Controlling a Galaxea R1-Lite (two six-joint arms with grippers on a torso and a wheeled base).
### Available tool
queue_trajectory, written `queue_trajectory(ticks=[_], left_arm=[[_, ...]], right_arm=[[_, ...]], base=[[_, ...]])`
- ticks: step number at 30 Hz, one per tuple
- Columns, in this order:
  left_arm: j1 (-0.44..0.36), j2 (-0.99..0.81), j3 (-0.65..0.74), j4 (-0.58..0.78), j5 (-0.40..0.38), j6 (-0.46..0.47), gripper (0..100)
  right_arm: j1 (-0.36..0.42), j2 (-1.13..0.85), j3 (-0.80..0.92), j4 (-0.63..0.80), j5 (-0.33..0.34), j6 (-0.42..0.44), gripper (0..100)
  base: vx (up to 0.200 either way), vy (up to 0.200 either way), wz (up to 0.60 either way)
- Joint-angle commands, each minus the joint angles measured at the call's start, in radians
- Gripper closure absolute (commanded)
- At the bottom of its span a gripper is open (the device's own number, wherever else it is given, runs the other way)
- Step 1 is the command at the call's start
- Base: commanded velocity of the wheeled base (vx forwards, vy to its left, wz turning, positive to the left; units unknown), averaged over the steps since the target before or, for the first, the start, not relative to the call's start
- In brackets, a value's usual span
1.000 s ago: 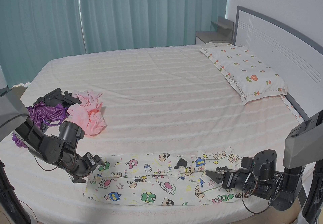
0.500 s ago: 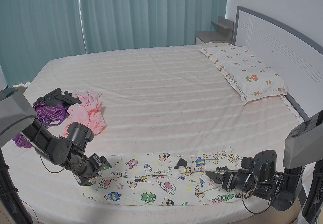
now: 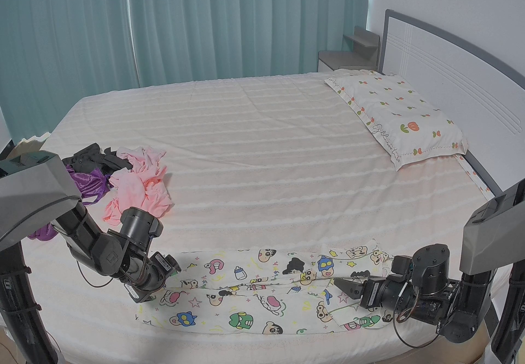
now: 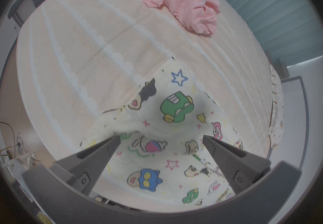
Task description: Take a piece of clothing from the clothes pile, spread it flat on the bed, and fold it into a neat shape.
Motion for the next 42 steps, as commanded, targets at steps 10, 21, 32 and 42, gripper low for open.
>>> queue_trajectory(ticks=[10,21,32,42], left_arm=[[-0.009,-0.005,0.006,-0.009,0.078,-0.025,100],[-0.009,-0.008,-0.086,-0.014,0.139,0.033,100],[-0.009,-0.037,-0.163,-0.017,0.150,0.159,100],[-0.015,-0.037,-0.163,-0.164,0.154,0.277,100]], right_arm=[[0.011,-0.003,0.003,-0.018,-0.003,-0.001,0],[0.017,-0.003,0.003,-0.018,-0.011,0.001,0],[0.017,-0.002,0.003,-0.018,-0.011,0.001,0],[0.017,0.000,0.003,-0.018,-0.011,0.001,0]], base=[[0.000,0.000,0.00],[0.000,0.000,0.00],[0.000,0.000,0.00],[0.000,0.000,0.00]])
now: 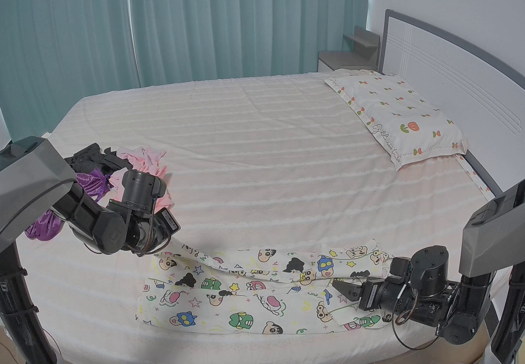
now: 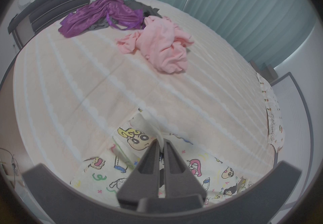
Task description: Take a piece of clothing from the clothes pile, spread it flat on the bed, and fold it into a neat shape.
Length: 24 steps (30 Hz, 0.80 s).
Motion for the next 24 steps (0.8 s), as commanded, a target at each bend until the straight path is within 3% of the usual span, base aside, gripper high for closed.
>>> queue_trajectory(ticks=[1,8,24], left_arm=[[0.000,0.000,0.003,-0.029,0.001,0.025,100],[0.000,-0.014,0.044,-0.115,0.010,0.037,100],[-0.019,-0.038,0.379,-0.299,0.034,0.048,100]], right_arm=[[0.000,0.002,0.000,-0.018,0.000,0.000,0],[0.000,0.002,0.000,-0.018,0.000,0.000,0],[0.002,0.002,0.009,-0.018,0.002,0.000,0]], base=[[0.000,0.000,0.00],[0.000,0.000,0.00],[0.000,0.000,0.00]])
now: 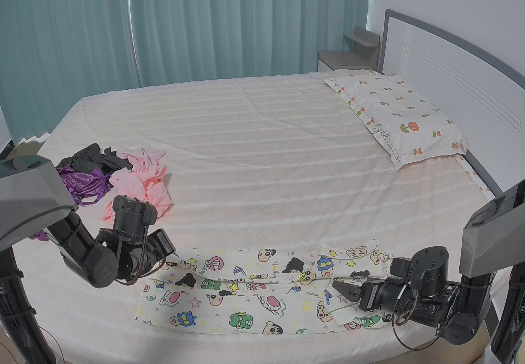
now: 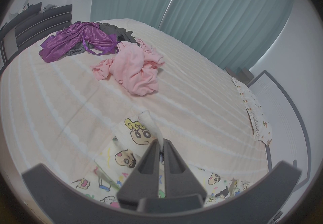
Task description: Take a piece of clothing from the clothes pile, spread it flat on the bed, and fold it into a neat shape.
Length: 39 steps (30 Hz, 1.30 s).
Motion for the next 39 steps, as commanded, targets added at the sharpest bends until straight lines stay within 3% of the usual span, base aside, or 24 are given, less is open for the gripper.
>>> queue_trajectory(ticks=[1,17,28,29,39], left_arm=[[-0.001,-0.009,0.090,-0.036,0.006,-0.001,100],[-0.001,0.178,0.252,-0.286,0.002,-0.002,100],[-0.001,0.252,0.264,-0.378,-0.001,-0.007,100],[-0.001,0.250,0.262,-0.378,-0.001,-0.007,0],[0.034,0.183,0.272,-0.398,-0.006,-0.011,0]], right_arm=[[0.001,0.000,0.004,-0.018,0.000,0.000,0],[0.008,-0.001,0.013,-0.018,-0.001,0.000,0],[0.008,-0.001,0.015,-0.018,0.002,0.000,0],[0.008,-0.001,0.015,-0.018,0.002,0.000,0],[0.008,-0.058,0.035,-0.018,-0.003,-0.002,0]], base=[[0.000,0.000,0.00],[0.000,0.000,0.00],[0.000,0.000,0.00],[0.000,0.000,0.00],[0.000,0.000,0.00]])
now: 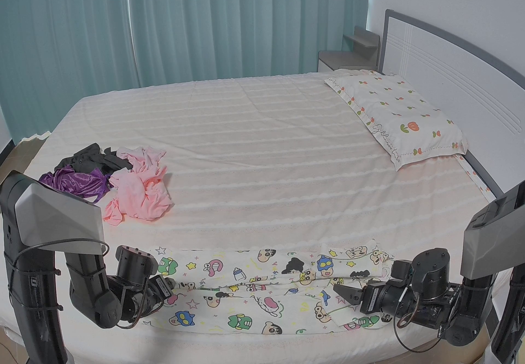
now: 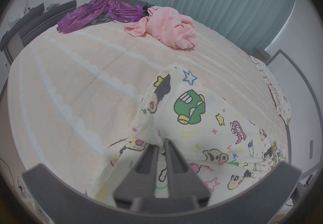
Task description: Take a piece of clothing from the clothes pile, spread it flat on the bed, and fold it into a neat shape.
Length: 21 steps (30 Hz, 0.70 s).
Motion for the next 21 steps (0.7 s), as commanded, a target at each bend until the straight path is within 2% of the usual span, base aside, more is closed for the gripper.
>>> queue_trajectory(ticks=[1,10,12,13,14,16,19,20,21], left_arm=[[0.029,-0.070,0.003,-0.002,-0.004,-0.001,0],[0.066,-0.236,0.019,0.015,-0.076,0.000,0],[0.086,-0.284,0.019,0.074,-0.121,0.008,0],[0.089,-0.290,0.019,0.085,-0.130,0.008,0],[0.103,-0.310,0.018,0.122,-0.171,0.014,0],[0.127,-0.316,0.015,0.169,-0.234,0.051,0],[0.137,-0.310,0.015,0.180,-0.246,0.066,0],[0.152,-0.262,0.013,0.197,-0.260,0.140,0],[0.158,-0.227,0.013,0.189,-0.260,0.171,0]], right_arm=[[-0.003,-0.069,0.019,-0.018,0.000,0.000,0],[-0.018,-0.209,0.076,-0.018,-0.008,0.009,0],[-0.027,-0.270,0.076,-0.018,-0.071,0.023,0],[-0.029,-0.276,0.076,-0.018,-0.079,0.025,0],[-0.029,-0.298,0.076,-0.012,-0.100,0.028,0],[-0.030,-0.327,0.076,0.014,-0.109,0.046,0],[-0.030,-0.335,0.076,0.026,-0.109,0.063,0],[-0.030,-0.350,0.076,0.068,-0.111,0.118,0],[-0.030,-0.350,0.076,0.075,-0.112,0.121,0]], base=[[0.000,0.000,0.00],[0.000,0.000,0.00],[0.000,0.000,0.00],[0.000,0.000,0.00],[0.000,0.000,0.00],[0.000,0.000,0.00],[0.000,0.000,0.00],[0.000,0.000,0.00],[0.000,0.000,0.00]])
